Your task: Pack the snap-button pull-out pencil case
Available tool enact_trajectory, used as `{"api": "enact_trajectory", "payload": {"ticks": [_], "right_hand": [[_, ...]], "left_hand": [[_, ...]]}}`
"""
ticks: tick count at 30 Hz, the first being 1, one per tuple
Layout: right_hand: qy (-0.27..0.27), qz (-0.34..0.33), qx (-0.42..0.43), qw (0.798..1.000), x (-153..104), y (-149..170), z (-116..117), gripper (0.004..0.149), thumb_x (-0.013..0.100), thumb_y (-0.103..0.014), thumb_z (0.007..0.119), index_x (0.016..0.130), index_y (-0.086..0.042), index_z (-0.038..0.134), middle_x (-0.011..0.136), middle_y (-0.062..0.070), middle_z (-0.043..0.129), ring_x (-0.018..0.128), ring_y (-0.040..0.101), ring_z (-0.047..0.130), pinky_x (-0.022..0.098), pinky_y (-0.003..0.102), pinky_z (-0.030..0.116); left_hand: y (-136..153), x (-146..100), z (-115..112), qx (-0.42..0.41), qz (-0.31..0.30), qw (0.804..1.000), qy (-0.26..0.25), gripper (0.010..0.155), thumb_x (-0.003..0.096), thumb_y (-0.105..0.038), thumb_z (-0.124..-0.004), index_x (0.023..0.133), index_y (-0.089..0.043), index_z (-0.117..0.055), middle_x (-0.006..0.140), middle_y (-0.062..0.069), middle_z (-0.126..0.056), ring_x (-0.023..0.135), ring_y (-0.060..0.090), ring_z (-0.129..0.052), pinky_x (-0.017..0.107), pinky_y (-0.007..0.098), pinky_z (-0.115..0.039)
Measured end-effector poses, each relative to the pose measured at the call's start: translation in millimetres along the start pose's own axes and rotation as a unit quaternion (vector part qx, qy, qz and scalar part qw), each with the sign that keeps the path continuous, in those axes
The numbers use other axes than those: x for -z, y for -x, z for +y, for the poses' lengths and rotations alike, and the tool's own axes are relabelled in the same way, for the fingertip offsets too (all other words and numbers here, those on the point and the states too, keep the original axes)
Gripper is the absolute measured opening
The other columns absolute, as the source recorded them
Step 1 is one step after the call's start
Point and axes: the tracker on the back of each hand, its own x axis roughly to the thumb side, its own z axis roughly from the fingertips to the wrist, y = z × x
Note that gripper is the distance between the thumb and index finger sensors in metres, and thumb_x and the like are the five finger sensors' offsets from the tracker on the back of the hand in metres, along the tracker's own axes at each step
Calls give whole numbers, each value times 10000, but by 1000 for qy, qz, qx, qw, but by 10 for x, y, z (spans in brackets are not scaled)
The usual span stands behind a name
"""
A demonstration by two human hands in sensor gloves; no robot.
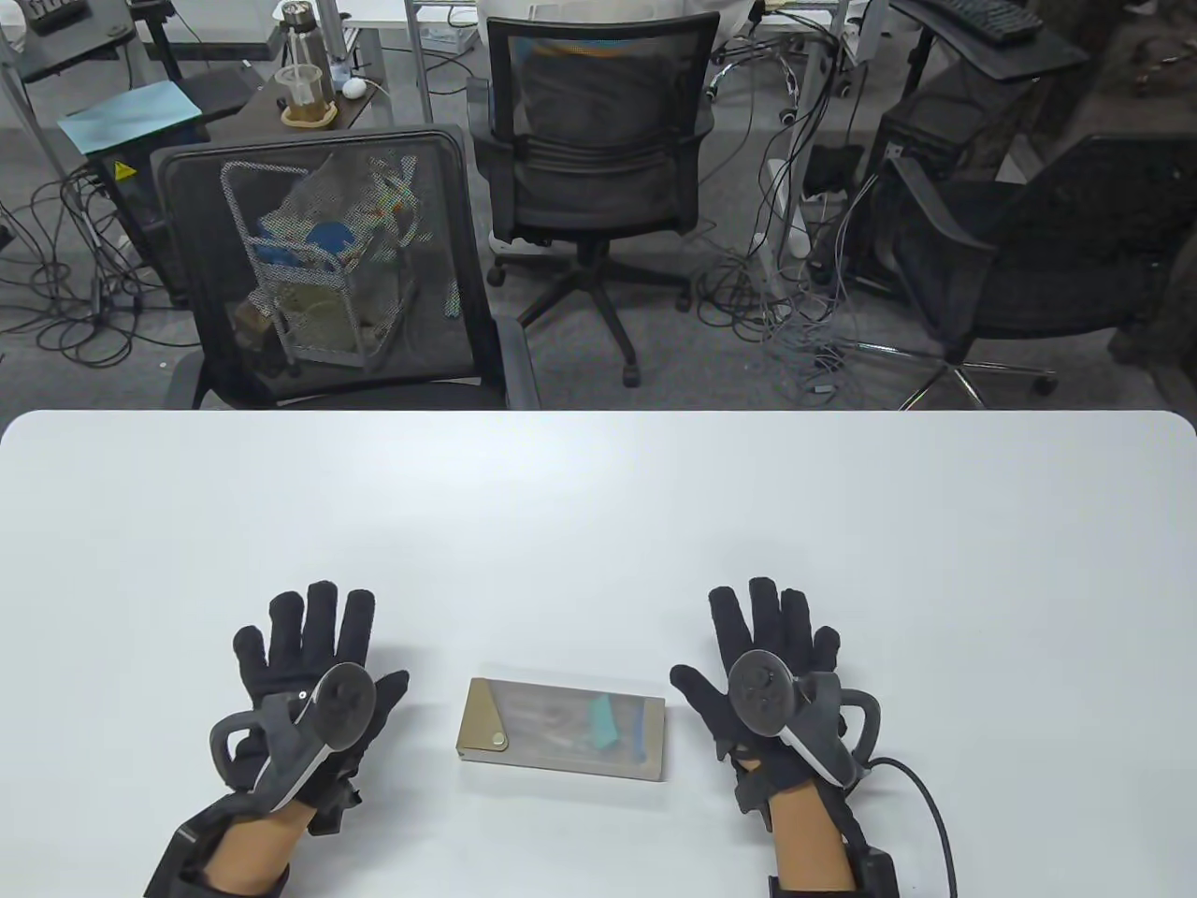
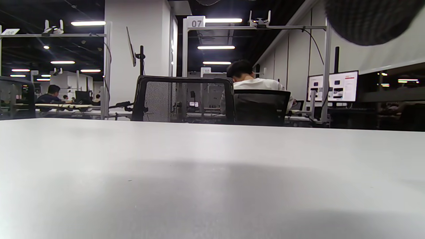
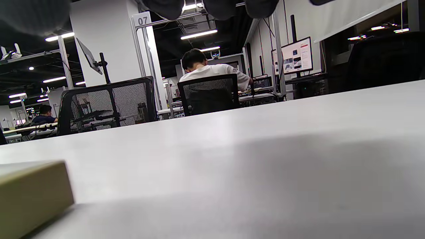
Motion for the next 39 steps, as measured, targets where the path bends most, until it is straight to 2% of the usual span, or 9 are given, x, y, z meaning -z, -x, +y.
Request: {"api": "enact_trajectory", "payload": {"ticks": [7, 15, 39], "right_hand": [[24, -23, -36, 999, -36, -146, 5, 853, 375, -802, 579, 1104, -435, 333, 1245, -3, 283, 1120, 372, 342, 738, 689, 355], [38, -38, -35, 998, -61, -217, 17, 844, 373, -794, 592, 1099, -430, 361, 1242, -15, 313, 1120, 356, 374, 744, 682, 372], [25, -44, -30, 998, -80, -261, 38, 841, 376, -793, 590, 1099, -433, 354, 1241, -16, 316, 1119, 353, 380, 745, 679, 375]], "left_hand": [[-14, -10, -16, 2, -2, 1000, 1, 939, 316, -721, -734, 1107, -499, -279, 1242, -111, -244, 1224, 290, -246, 846, 652, -221], [-40, -19, -27, 6, -8, 1000, 0, 938, 316, -722, -733, 1107, -497, -282, 1242, -109, -251, 1223, 290, -249, 844, 653, -222], [-27, -17, -21, 10, -6, 1000, -9, 937, 317, -720, -734, 1108, -497, -283, 1242, -115, -260, 1222, 289, -249, 844, 654, -214]]}}
